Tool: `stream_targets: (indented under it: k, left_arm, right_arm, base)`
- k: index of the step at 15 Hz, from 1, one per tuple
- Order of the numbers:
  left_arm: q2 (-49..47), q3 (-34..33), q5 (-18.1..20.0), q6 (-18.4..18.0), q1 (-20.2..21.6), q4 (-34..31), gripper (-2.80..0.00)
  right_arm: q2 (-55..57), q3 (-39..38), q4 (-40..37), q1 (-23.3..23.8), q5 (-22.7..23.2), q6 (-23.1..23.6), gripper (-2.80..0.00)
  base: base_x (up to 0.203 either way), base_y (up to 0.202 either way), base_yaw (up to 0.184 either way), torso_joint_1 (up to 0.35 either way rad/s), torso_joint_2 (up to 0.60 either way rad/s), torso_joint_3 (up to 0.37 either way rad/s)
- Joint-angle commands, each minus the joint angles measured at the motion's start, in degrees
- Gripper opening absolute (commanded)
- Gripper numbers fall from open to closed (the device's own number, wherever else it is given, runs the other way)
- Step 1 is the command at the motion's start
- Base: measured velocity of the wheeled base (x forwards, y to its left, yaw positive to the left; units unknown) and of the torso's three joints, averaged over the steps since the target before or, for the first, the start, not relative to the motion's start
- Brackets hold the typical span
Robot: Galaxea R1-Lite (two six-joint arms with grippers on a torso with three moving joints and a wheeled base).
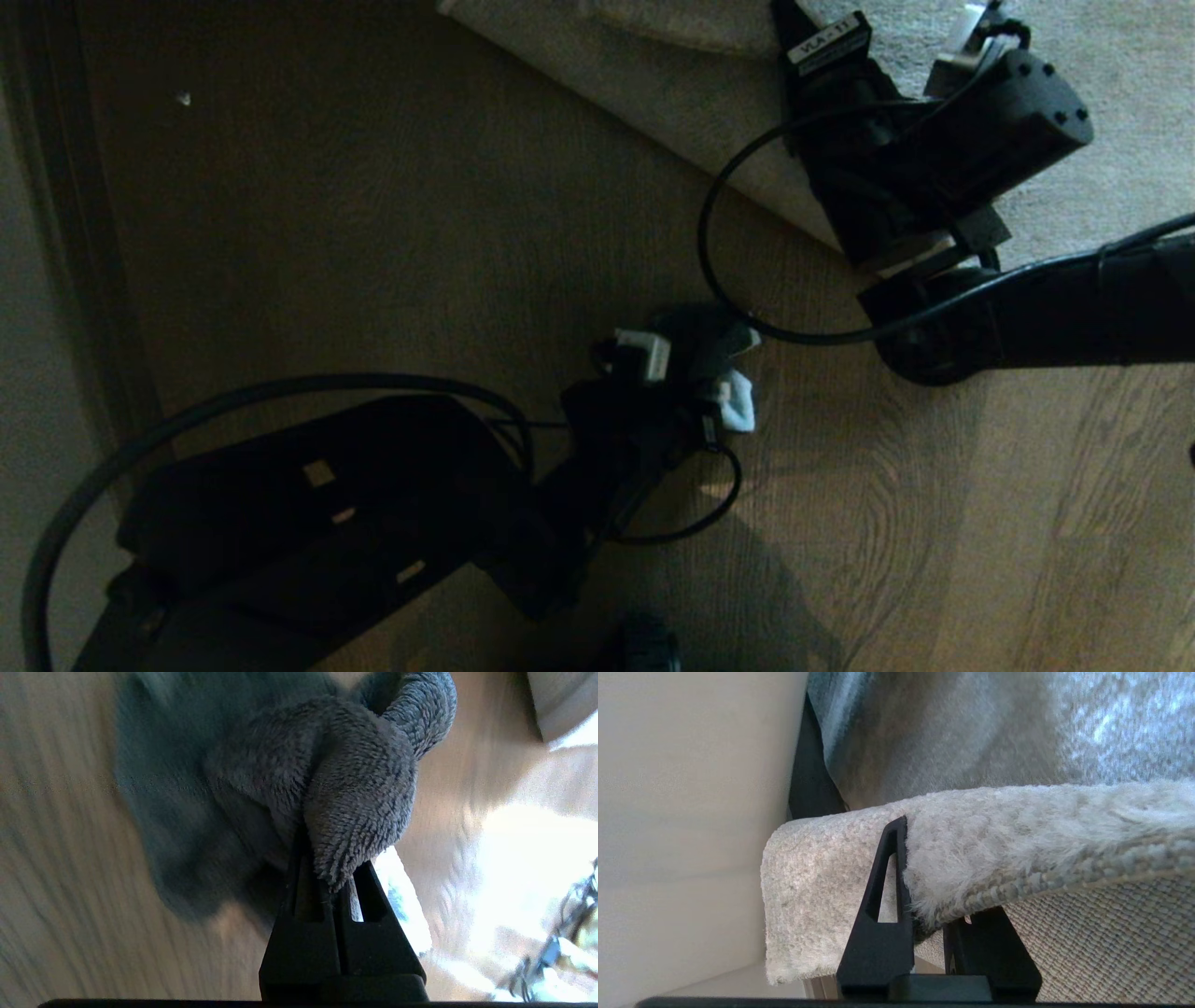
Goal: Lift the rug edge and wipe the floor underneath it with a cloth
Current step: Wipe the floor under the carpet with a rag
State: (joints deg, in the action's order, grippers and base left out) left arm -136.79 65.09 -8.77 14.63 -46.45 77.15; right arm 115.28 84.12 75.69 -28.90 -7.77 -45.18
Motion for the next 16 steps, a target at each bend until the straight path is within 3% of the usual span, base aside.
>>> stream_targets:
  k: [1, 9, 16]
  left_arm:
    - [-0.06, 1.48, -0.11, 0.05, 0.81, 0.45, -2.80]
    - [0.01, 3.29, -0.05, -0.56, 3.76, 0.54, -2.80]
    - [0.97, 0.43, 0.07, -0.48, 7.30, 3.49, -2.80]
  right_arm:
    - [0.74, 0.17, 0.42, -0.10, -0.10, -0.18, -2.80]
    - [0.82, 0.11, 0.51, -0.10, -0.23, -0.18, -2.80]
    - [0.82, 0.08, 0.60, -0.19, -0.32, -0.09, -2.80]
  base:
    - [0.000, 0.000, 0.000, 0.000, 0.00, 0.000]
    - [0.000, 0.000, 0.000, 0.000, 0.00, 0.000]
    - [0.000, 0.000, 0.000, 0.000, 0.00, 0.000]
